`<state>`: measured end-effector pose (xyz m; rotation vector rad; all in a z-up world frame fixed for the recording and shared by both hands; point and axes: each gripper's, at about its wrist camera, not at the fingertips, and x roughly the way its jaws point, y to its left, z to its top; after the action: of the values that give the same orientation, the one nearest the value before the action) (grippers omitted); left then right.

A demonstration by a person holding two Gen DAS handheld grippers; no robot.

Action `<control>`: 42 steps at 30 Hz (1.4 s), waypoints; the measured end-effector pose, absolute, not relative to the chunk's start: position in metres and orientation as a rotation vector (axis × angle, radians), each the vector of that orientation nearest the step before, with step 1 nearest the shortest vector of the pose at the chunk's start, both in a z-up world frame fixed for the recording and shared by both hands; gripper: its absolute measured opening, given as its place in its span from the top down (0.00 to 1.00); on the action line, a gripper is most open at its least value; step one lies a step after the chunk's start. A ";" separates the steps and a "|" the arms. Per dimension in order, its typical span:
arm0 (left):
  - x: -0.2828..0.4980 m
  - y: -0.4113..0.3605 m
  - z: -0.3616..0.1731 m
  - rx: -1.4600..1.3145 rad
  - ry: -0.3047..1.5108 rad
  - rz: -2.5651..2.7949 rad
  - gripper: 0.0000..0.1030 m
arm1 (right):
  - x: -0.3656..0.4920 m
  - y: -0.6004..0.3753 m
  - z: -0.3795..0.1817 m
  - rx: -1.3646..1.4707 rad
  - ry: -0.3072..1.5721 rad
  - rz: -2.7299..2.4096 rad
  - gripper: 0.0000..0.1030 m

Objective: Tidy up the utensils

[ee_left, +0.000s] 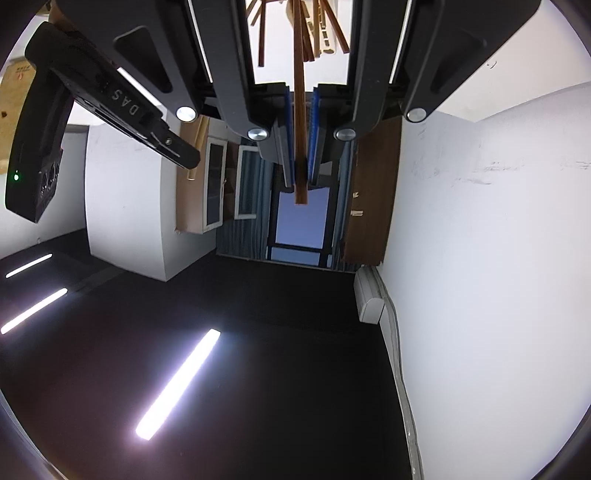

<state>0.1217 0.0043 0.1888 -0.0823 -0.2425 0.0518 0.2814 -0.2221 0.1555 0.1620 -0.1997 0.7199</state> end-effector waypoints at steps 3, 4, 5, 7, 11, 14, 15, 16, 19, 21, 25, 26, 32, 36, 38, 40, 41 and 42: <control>0.141 0.006 0.183 -0.073 -0.173 0.055 0.94 | 0.287 -0.216 0.150 0.142 -0.160 0.721 0.95; 0.148 0.007 0.180 -0.078 -0.141 0.048 0.94 | 0.291 -0.213 0.146 0.134 -0.144 0.718 0.95; 0.153 0.009 0.179 -0.089 -0.119 0.043 0.94 | 0.293 -0.211 0.143 0.128 -0.132 0.719 0.95; 0.163 0.013 0.174 -0.105 -0.058 0.027 0.94 | 0.296 -0.209 0.138 0.114 -0.102 0.719 0.95; 0.172 0.014 0.166 -0.084 -0.022 0.037 0.94 | 0.298 -0.205 0.129 0.088 -0.056 0.718 0.95; 0.179 0.018 0.161 -0.085 0.021 0.031 0.94 | 0.297 -0.204 0.126 0.072 -0.034 0.715 0.95; 0.182 0.019 0.159 -0.087 0.032 0.030 0.94 | 0.298 -0.203 0.124 0.067 -0.022 0.717 0.95; 0.183 0.021 0.158 -0.090 0.038 0.031 0.94 | 0.299 -0.203 0.123 0.064 -0.014 0.715 0.95; 0.185 0.024 0.156 -0.092 0.052 0.029 0.94 | 0.300 -0.203 0.121 0.057 0.009 0.715 0.94; 0.186 0.026 0.155 -0.094 0.070 0.026 0.93 | 0.299 -0.205 0.122 0.050 0.016 0.715 0.94; 0.192 0.030 0.152 -0.103 0.129 -0.003 0.93 | 0.304 -0.205 0.122 0.051 0.039 0.714 0.93; 0.192 0.031 0.153 -0.103 0.130 0.001 0.93 | 0.304 -0.206 0.122 0.051 0.042 0.713 0.91; 0.174 0.035 0.152 -0.106 0.112 0.009 0.77 | 0.304 -0.211 0.122 0.052 0.055 0.699 0.85; 0.166 0.035 0.150 -0.095 0.121 0.016 0.77 | 0.298 -0.215 0.120 0.047 0.063 0.690 0.82; 0.162 0.035 0.150 -0.086 0.127 0.022 0.76 | 0.294 -0.217 0.120 0.040 0.066 0.687 0.80; 0.156 0.035 0.148 -0.080 0.133 0.031 0.73 | 0.289 -0.220 0.118 0.030 0.069 0.682 0.78; 0.154 0.034 0.148 -0.075 0.139 0.035 0.72 | 0.287 -0.220 0.117 0.024 0.072 0.680 0.76; 0.151 0.033 0.147 -0.065 0.149 0.045 0.72 | 0.284 -0.222 0.115 0.018 0.075 0.677 0.75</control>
<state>0.1506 0.0332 0.1471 -0.0652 0.1488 0.0449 0.2839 -0.2221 0.1154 0.0179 0.0750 0.6767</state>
